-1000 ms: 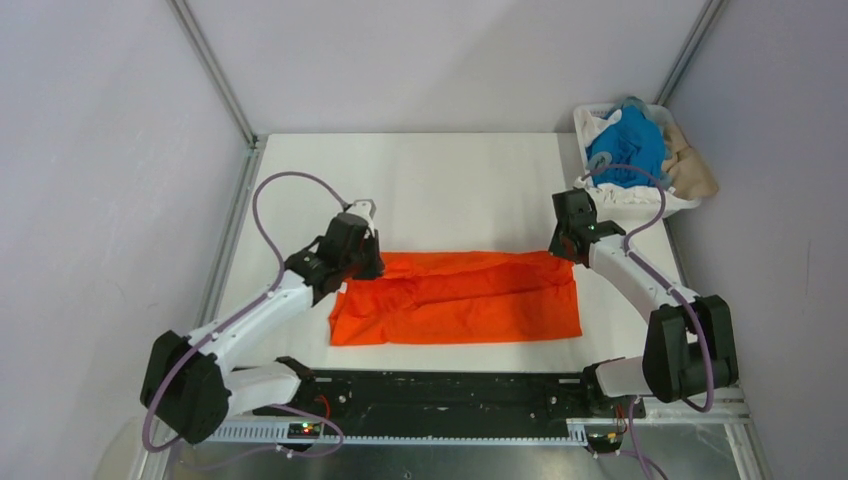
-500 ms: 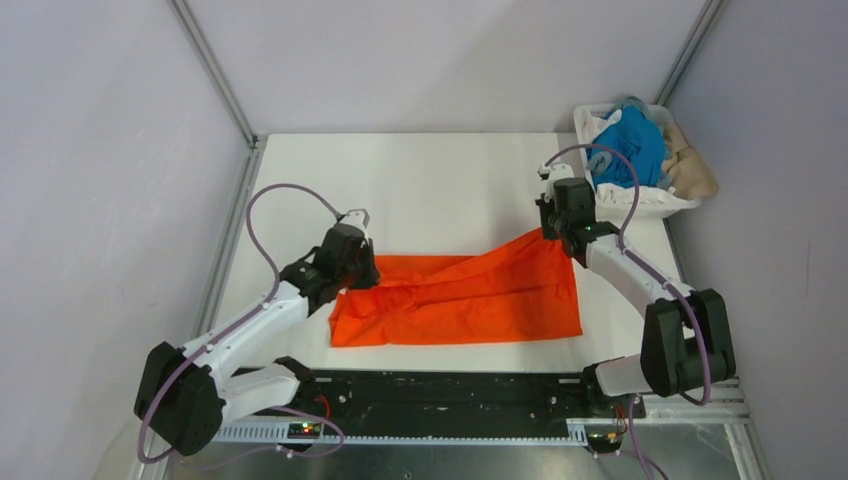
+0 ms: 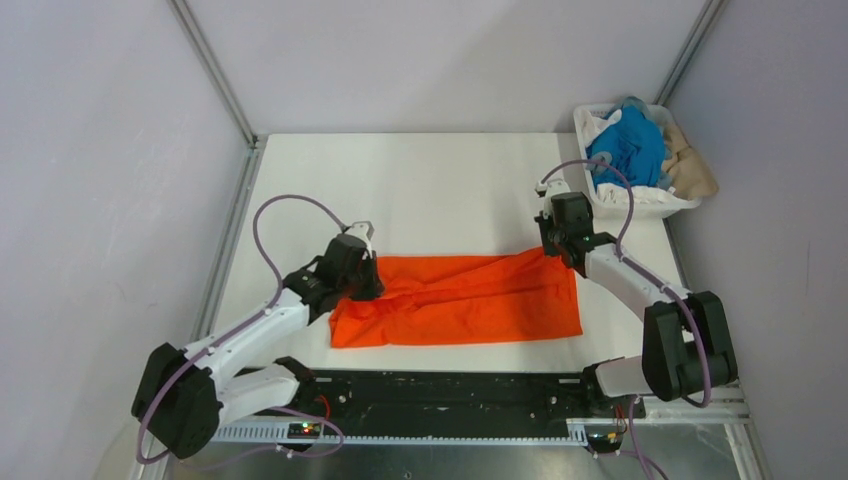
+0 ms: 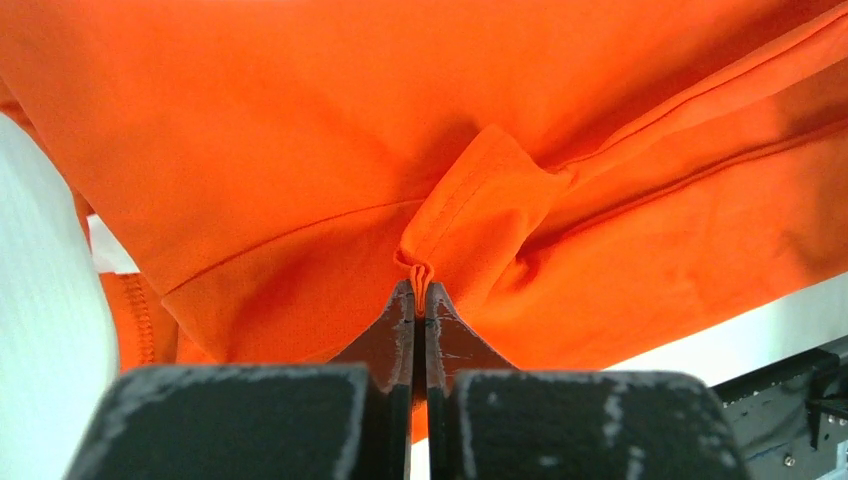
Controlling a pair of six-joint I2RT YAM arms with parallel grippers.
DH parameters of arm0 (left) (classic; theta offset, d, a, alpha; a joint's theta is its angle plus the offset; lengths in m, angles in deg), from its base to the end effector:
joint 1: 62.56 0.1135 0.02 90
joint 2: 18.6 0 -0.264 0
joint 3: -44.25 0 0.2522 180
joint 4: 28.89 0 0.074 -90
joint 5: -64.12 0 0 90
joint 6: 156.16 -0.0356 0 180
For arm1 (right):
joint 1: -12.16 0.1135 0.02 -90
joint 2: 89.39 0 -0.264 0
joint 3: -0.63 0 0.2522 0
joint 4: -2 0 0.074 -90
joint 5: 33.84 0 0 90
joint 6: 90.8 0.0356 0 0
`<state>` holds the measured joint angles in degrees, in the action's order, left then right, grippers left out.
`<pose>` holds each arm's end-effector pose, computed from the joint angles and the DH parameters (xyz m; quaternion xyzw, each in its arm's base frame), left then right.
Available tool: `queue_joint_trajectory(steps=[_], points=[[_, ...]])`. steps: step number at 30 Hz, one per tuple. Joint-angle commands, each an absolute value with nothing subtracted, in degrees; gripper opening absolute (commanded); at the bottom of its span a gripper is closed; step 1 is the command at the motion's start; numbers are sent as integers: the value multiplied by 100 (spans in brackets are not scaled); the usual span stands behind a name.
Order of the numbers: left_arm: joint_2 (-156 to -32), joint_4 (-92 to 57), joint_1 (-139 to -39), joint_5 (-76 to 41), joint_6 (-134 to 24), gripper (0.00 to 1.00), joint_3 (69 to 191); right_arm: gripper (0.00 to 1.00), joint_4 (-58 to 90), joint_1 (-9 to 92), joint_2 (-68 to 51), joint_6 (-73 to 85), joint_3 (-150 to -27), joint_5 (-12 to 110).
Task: Fold and stack the t-shirts
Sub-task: Fold the other side of the tshirt into a rectangle, then rotate the tshirt 90 degrees
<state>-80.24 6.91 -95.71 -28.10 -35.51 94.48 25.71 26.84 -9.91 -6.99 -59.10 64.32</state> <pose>0.1818 -0.1171 0.2155 0.0132 0.9308 -0.1774 0.3192 0.2803 0.0682 0.2127 -0.1383 0.9063 -0.0360 0.3978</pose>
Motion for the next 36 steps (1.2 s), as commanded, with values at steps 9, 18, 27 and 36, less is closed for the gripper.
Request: queue_joint_trajectory(steps=[9,18,27,36], points=[[-7046,643,-10022,-1586,-2760,48,8363,38,5012,3171,-2384,1599,-5748,7773],[-5048,1012,-10540,-780,-2023,99,7791,99,5905,3071,-4529,3669,-5407,7965],[-5853,1018,-10526,-2798,-2324,100,8952,99,4243,2648,-4929,3121,-5197,6210],[-9601,221,-9758,-2435,-2109,100,9800,99,2768,2661,-1918,3019,-5258,4995]])
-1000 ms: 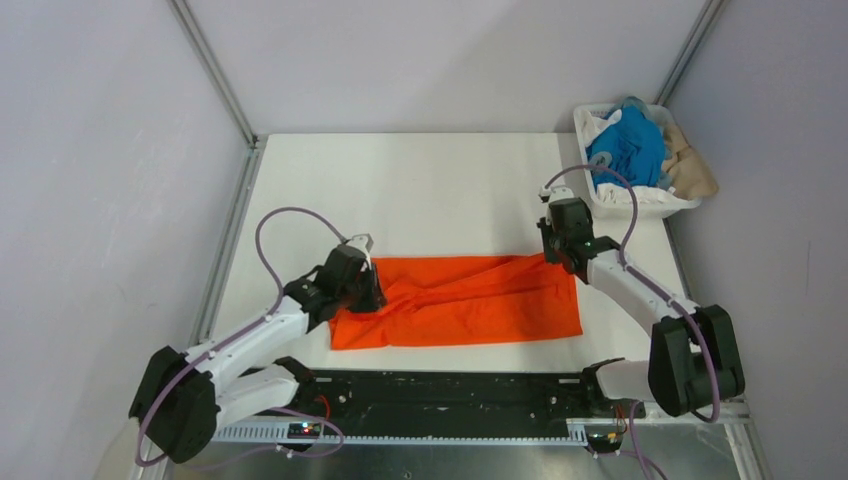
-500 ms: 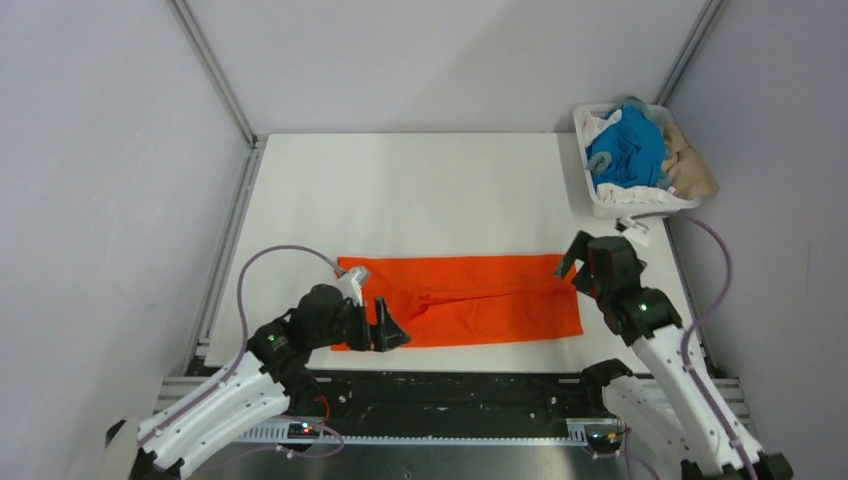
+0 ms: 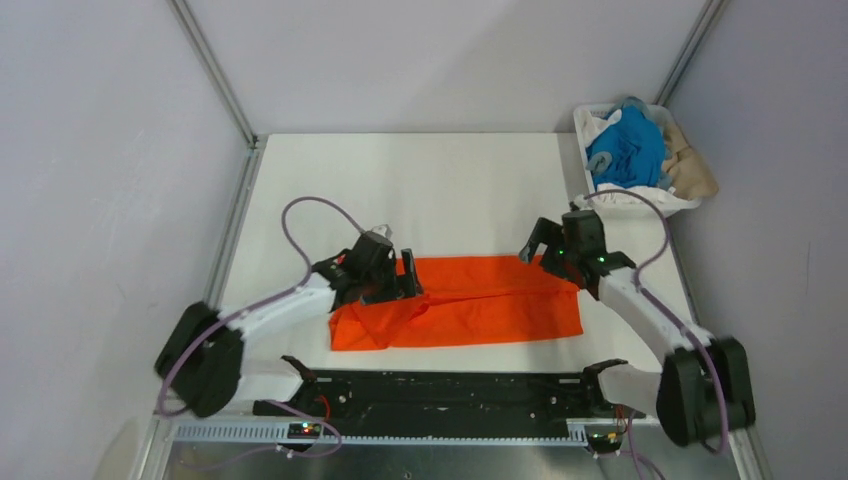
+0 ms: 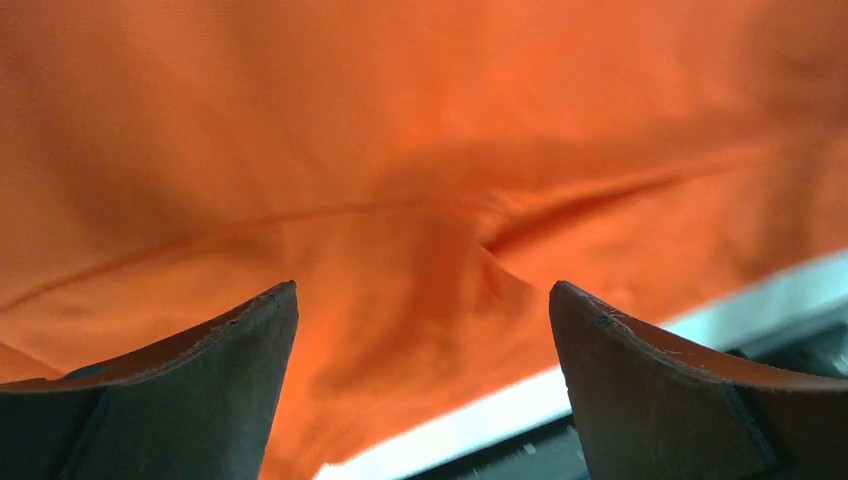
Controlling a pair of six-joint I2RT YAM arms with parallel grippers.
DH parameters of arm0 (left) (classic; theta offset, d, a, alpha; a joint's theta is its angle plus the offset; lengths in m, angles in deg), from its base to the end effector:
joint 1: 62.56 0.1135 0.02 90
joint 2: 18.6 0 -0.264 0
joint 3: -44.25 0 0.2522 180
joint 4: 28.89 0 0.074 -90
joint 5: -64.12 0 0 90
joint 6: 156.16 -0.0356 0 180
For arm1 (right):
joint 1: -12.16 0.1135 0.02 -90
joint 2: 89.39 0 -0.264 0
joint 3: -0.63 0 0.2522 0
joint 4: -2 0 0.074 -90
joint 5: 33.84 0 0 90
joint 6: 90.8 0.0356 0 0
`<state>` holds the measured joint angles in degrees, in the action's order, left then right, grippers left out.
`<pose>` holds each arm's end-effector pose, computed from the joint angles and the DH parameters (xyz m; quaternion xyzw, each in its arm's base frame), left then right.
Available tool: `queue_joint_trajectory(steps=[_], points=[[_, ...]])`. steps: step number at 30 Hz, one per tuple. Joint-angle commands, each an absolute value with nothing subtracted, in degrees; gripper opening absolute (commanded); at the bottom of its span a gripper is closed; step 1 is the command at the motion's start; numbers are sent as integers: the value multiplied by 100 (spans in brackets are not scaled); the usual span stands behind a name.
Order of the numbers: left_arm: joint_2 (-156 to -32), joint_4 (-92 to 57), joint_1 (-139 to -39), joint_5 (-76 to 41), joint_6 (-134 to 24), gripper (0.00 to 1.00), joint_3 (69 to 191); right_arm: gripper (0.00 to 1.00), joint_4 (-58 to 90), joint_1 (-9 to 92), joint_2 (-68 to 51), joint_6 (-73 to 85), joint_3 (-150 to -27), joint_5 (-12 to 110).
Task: Fold and stack the t-shirts
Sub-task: Rotate the tshirt 90 degrees
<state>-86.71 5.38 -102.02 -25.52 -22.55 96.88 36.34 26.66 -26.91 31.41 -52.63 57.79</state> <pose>0.1816 -0.1498 0.2075 -0.0329 0.9384 -0.2304 0.2556 0.2194 0.0557 0.2317 0.1470 0.9071 0.1443 0.3671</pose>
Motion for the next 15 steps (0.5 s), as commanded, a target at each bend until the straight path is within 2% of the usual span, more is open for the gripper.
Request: queue_joint_trajectory(steps=[1,7,10,15], points=[[-9921,154,-9646,-2352,-2035,100,9787,99,2712,2660,-1781,3039,-5261,4945],[-11206,-286,-8754,-2156,-2007,100,10293,99,2729,2876,-905,3034,-5152,4850],[-12062,-332,-8518,-2216,-2117,100,11417,97,2810,3234,-739,2984,-5057,4634],[-14055,-234,-8282,-1019,-1940,100,13574,96,3058,3843,-1075,3057,-4734,4315]])
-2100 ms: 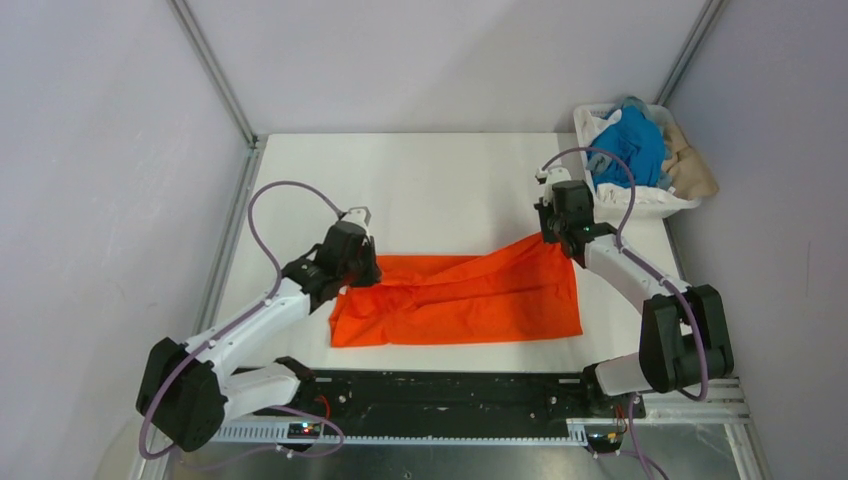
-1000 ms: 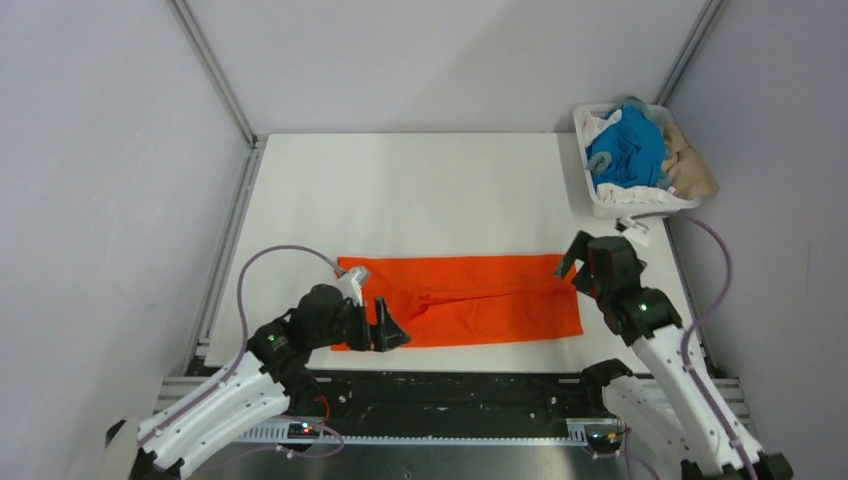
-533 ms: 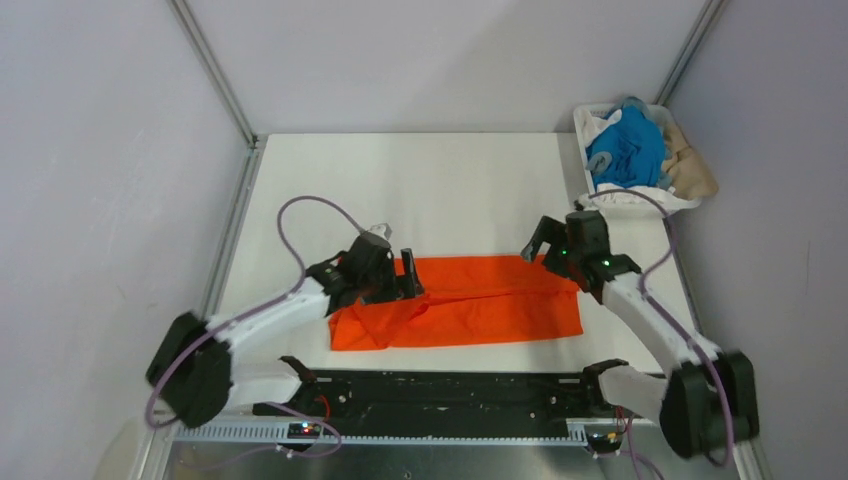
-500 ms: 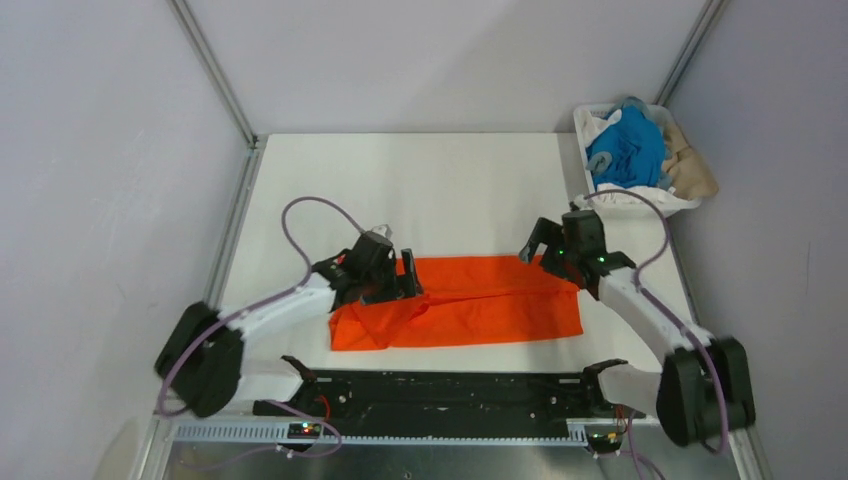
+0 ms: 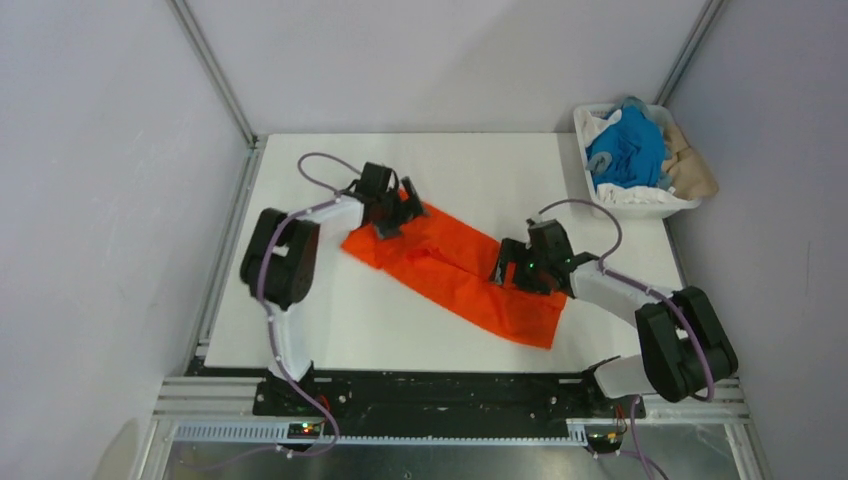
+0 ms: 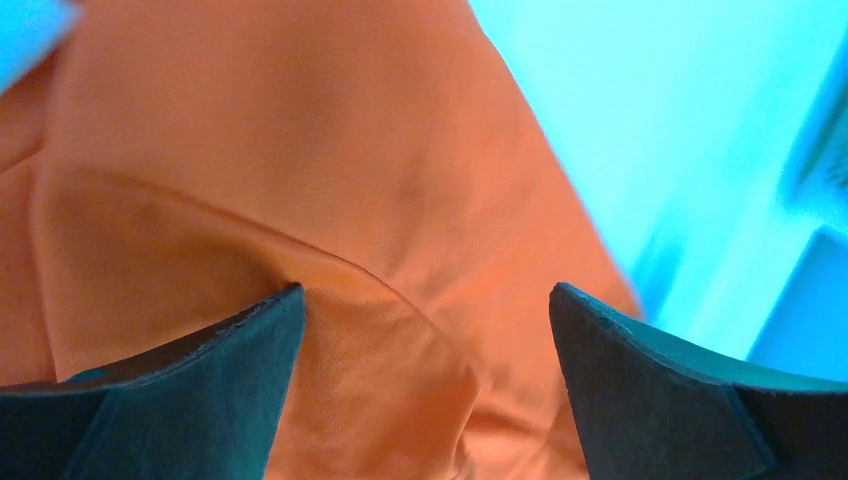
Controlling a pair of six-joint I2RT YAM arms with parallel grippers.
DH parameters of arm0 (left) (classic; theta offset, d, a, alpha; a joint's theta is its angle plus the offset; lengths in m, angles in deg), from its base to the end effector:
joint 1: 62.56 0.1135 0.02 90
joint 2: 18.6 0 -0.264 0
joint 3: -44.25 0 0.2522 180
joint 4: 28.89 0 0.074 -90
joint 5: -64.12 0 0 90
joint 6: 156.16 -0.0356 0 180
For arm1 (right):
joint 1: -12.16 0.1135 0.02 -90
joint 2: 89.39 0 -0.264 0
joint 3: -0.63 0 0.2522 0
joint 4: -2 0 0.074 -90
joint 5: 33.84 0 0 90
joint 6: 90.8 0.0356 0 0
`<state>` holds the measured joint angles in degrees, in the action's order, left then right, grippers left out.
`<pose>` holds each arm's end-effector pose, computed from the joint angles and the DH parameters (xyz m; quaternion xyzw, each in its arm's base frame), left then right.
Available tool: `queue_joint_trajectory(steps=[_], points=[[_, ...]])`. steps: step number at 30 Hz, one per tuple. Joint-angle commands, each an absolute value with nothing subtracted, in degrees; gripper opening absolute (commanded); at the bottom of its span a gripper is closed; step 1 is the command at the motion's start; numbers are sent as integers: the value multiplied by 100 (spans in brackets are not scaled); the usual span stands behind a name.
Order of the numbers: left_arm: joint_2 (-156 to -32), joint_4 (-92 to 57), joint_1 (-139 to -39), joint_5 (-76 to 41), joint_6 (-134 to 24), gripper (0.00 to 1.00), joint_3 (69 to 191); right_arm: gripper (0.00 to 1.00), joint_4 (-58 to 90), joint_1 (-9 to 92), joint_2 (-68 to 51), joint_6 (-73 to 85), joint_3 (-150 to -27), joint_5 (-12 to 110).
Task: Fold and stack the t-shirts
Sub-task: Rotate the tshirt 90 degrees
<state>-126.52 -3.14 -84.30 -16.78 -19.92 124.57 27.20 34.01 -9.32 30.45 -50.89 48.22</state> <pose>0.3601 -0.1496 0.1603 -0.1764 0.9300 -0.2377 0.2178 0.2401 0.1016 0.1649 0.0562 0.9467 0.1976 0.2482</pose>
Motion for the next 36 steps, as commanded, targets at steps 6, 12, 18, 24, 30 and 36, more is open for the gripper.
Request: queue_joint_trajectory(steps=[6,12,18,24,30,36], points=[[-15387,-77,-8234,-56,-1666,100,16003,99,2147,5588,-1004,3332,-4591,3057],[-16821,-71,-8258,734,-1050,100,18201,99,1221,6502,-383,2920,-5126,2699],[-17066,-67,-8275,425,-997,100,18502,99,1428,6577,-464,2883,-5609,3291],[-16498,-69,-8245,500,-1386,100,18657,99,2534,6549,-1930,2821,-5569,4847],[-13795,-21,-8257,151,-2553,100,17016,99,4357,6514,-3206,3062,-5267,5499],[-10614,-27,-8564,-1481,-3494,100,13821,100,4704,6851,-3806,3525,-4765,5149]])
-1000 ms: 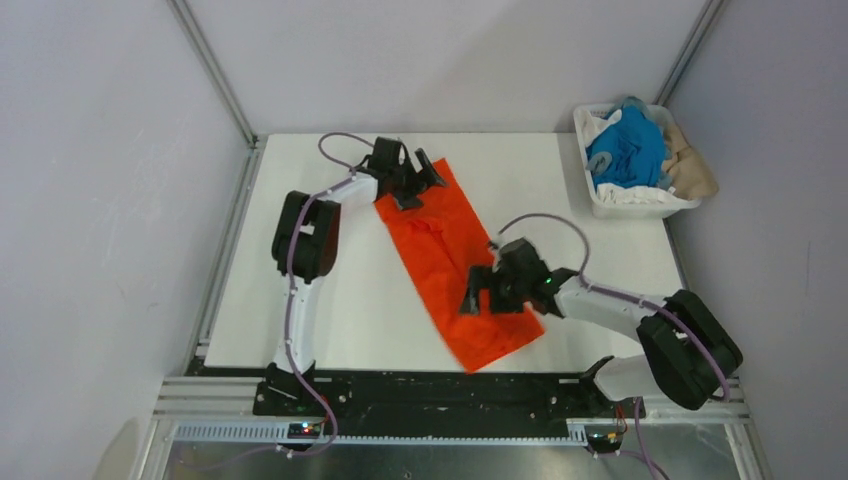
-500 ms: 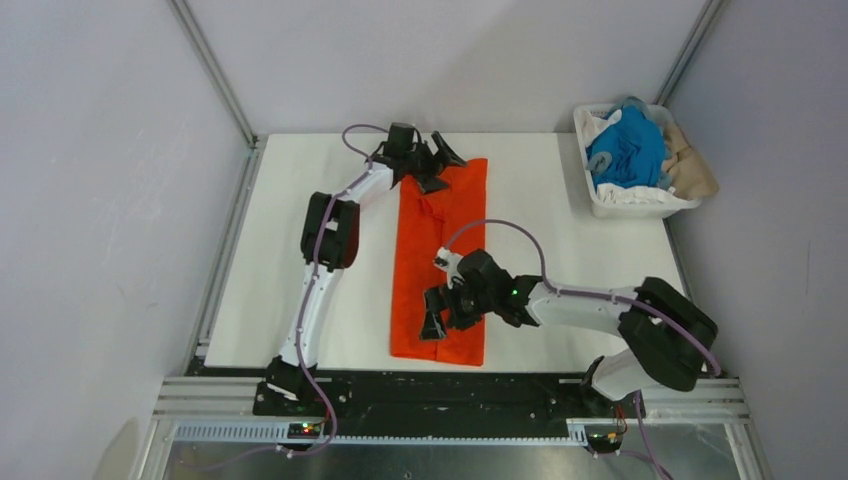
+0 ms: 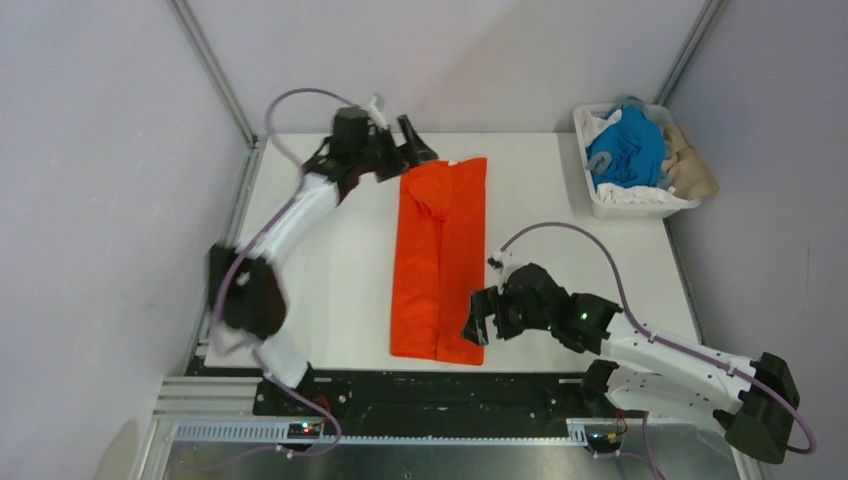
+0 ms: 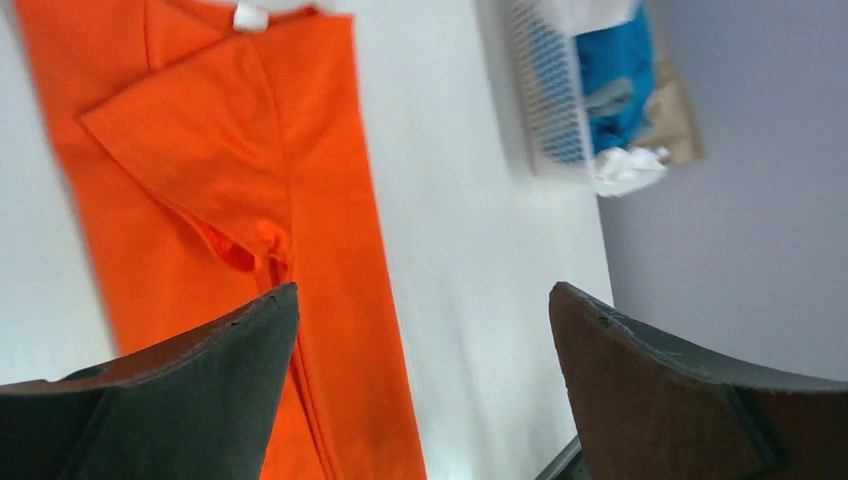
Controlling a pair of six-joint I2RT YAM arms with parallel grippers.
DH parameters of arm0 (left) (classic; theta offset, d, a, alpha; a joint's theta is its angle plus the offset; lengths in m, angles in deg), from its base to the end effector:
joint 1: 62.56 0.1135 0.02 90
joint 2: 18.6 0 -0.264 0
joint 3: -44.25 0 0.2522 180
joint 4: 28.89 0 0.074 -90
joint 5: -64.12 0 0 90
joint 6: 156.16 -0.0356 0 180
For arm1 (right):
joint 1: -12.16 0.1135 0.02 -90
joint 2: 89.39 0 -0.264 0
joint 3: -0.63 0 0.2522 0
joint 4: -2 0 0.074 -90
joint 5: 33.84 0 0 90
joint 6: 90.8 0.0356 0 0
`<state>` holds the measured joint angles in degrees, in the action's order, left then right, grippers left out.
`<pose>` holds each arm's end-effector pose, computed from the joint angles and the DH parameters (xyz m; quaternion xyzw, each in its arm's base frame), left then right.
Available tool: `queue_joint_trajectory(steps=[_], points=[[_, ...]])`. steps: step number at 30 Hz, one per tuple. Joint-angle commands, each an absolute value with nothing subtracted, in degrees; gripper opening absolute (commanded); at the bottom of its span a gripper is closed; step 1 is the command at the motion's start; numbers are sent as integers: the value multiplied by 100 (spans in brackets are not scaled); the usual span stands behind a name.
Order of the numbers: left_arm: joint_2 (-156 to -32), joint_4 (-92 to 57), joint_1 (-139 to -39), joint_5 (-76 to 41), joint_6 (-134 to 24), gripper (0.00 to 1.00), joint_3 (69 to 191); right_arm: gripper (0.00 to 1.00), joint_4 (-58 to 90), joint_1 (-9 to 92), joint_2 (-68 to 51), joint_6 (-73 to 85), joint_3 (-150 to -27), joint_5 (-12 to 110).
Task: Fold and stack the t-shirts
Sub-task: Rotate the tshirt 90 degrees, then grab the bottom of the folded rectangular tshirt with both arms
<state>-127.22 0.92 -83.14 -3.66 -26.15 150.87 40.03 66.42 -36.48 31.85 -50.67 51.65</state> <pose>0.4140 -0.1698 0.2985 -0.0523 0.8610 -0.3861 0.3270 0.1129 0.1617 0.2472 -0.1860 0.8851 0.3182 0.2841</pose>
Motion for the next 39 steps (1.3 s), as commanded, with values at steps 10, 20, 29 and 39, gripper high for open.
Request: queue_joint_trajectory(steps=[10,20,29,39], points=[[-7222,229,-10088,-2799,-2327,100,9182,94,4471,7649,-2961,3739,-4591,5466],[-5972,560,-10897,-2156,-1267,95,7347,69,3717,8073,-1928,4131,-4531,6040],[-6687,511,-11149,-2242,-1297,57,7473,58,3676,8056,-1631,4320,-4512,6275],[-7592,341,-11577,-2219,-1230,1,7498,23,3719,8099,-1758,4704,-4257,6189]])
